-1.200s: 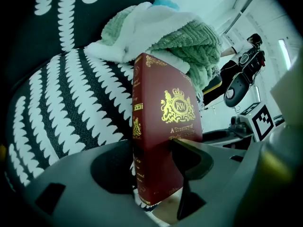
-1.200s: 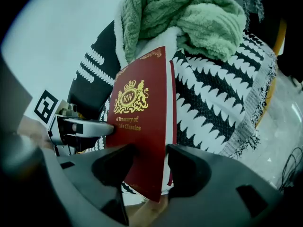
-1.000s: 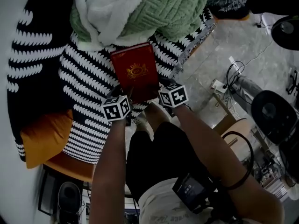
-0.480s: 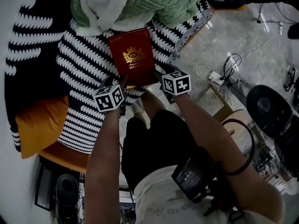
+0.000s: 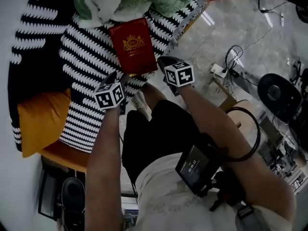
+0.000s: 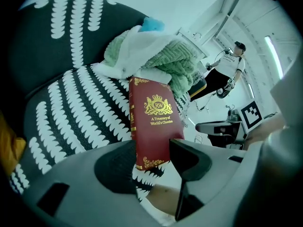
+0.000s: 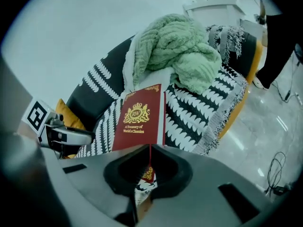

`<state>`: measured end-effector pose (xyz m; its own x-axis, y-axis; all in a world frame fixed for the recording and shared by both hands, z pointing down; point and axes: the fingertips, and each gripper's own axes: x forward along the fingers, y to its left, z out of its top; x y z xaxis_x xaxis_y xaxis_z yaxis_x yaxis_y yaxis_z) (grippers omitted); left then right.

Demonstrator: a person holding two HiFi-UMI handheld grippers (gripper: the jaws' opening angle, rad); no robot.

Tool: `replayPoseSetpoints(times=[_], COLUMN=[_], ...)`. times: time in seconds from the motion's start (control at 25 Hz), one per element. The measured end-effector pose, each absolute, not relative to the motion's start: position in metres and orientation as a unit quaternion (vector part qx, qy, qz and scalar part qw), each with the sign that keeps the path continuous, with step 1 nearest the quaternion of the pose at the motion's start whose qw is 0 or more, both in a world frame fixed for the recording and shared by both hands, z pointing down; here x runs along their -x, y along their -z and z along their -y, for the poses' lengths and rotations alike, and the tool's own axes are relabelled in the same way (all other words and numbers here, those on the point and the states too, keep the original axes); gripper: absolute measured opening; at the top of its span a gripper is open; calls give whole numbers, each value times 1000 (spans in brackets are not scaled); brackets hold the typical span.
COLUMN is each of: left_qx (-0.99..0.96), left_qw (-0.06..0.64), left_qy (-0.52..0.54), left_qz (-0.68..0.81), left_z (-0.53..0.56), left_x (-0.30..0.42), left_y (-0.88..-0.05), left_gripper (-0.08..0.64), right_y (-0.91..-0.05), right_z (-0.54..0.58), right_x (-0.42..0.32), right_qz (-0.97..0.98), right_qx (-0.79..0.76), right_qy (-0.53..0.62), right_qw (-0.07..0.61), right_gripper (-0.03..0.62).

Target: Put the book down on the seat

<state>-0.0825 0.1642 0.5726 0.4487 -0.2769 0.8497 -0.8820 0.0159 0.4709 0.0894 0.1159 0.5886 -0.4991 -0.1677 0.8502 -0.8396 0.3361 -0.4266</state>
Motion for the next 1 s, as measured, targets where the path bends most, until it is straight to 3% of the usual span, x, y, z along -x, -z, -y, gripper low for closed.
replayPoseSetpoints(times=[0.36, 1.0], left_qx=[-671, -745], left_qw=[512, 435], left_qy=[-266, -227], left_qz=[465, 453], left_z=[-175, -234], left_x=[102, 77], left_y=[-510, -380], left_gripper=[57, 17], right_y=[-526, -387], right_z=[-123, -171], right_x=[-74, -82], right_qz=[769, 822], right_qx=[-333, -324], right_qy=[-437, -389], right_qw=[326, 261], right_gripper=[15, 15])
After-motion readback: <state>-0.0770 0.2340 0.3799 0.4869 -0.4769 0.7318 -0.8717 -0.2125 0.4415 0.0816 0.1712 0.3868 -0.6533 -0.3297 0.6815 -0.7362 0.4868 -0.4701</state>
